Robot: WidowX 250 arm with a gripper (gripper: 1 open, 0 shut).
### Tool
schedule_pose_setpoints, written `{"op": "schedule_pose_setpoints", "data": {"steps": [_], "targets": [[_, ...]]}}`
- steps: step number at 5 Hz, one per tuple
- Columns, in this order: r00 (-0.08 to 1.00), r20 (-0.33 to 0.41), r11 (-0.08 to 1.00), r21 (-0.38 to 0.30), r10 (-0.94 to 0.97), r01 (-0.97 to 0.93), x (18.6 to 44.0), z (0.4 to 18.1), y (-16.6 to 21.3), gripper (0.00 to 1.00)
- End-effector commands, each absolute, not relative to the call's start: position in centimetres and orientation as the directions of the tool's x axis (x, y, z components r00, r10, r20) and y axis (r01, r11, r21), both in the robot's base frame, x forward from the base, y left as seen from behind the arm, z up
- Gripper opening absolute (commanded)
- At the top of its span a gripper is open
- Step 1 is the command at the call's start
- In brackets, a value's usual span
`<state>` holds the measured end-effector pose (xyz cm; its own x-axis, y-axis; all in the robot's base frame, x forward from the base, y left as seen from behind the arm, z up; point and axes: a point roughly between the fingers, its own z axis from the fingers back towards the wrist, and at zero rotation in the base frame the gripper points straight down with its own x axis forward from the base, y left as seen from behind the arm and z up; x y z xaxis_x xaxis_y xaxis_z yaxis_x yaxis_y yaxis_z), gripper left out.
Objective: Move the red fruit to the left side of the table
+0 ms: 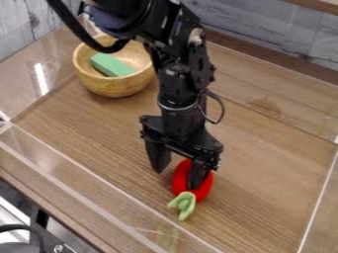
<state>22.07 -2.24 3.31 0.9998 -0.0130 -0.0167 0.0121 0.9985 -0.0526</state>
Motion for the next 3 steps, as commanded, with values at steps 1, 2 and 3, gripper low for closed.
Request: {"op": "schedule_pose_setpoints", "data": {"steps": [1, 2, 3], "targets": [[1.000, 0.019, 0.999, -0.054, 0.008, -0.007, 22.97, 3.73, -1.62, 1.00], [1.000, 0.027, 0.998, -0.054, 0.011, -0.009, 23.18, 3.67, -1.49, 1.00], [0.999, 0.035, 0.998, -0.055, 0.012, -0.010, 23.30, 3.68, -1.46, 1.00]]}}
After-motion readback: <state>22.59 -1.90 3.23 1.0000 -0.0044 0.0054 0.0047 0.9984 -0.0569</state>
